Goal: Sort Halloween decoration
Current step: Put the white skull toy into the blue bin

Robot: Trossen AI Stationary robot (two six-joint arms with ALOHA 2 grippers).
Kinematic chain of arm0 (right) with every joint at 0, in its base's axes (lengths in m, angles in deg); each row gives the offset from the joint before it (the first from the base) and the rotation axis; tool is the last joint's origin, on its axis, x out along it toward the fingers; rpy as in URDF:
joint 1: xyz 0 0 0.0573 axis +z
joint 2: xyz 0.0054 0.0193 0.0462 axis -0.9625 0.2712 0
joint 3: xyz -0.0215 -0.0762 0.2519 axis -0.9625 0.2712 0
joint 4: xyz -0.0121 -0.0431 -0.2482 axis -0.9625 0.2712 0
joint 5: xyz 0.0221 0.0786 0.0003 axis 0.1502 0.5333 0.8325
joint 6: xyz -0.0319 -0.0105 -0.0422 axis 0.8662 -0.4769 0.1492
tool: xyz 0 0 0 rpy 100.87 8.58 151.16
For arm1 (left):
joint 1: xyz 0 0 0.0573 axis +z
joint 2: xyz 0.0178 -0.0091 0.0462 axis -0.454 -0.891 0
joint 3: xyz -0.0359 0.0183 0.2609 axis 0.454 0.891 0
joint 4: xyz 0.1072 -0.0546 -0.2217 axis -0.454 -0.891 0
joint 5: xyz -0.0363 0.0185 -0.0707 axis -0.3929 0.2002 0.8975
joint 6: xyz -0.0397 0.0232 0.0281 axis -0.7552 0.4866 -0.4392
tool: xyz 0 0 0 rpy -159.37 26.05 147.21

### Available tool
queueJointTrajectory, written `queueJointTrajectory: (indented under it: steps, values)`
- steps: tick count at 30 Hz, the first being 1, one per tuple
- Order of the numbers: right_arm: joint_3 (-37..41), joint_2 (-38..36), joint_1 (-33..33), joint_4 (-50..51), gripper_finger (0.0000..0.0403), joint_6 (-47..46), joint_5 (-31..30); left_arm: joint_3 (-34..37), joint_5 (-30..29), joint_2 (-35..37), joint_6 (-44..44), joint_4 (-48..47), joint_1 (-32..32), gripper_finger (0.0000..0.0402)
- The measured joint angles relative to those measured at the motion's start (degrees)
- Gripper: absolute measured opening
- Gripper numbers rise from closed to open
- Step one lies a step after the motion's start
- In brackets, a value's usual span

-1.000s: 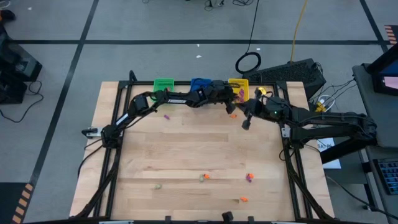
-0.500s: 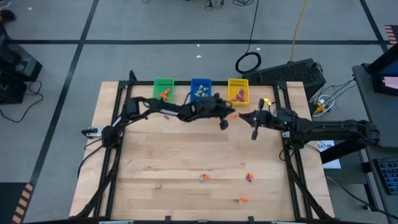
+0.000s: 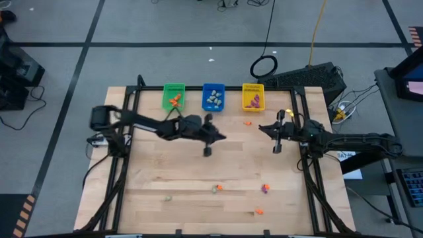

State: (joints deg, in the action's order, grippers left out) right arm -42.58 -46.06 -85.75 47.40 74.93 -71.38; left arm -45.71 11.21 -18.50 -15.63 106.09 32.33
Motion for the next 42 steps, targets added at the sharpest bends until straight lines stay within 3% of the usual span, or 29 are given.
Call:
queueJointTrajectory:
  steps: [6, 12, 25, 42]
  values:
    - [0.1, -0.2, 0.0, -0.1, 0.0000, 0.1, 0.3, 3.8, -4.1, 11.0, 0.6, -14.9, -5.2, 0.0000]
    - [0.1, -0.2, 0.0, 0.2, 0.0000, 0.2, 0.2, 4.2, -8.1, 17.7, 0.4, -26.8, -10.0, 0.0000]
    - [0.2, -0.2, 0.0, 4.6, 0.0000, 0.0, 0.1, 4.2, -9.3, 22.1, -8.1, -46.4, -17.7, 0.0000]
    - [-1.6, -0.4, 0.5, 6.2, 0.0000, 4.5, 0.1, 9.0, -10.0, 22.8, -26.5, -51.1, -32.5, 0.0000]
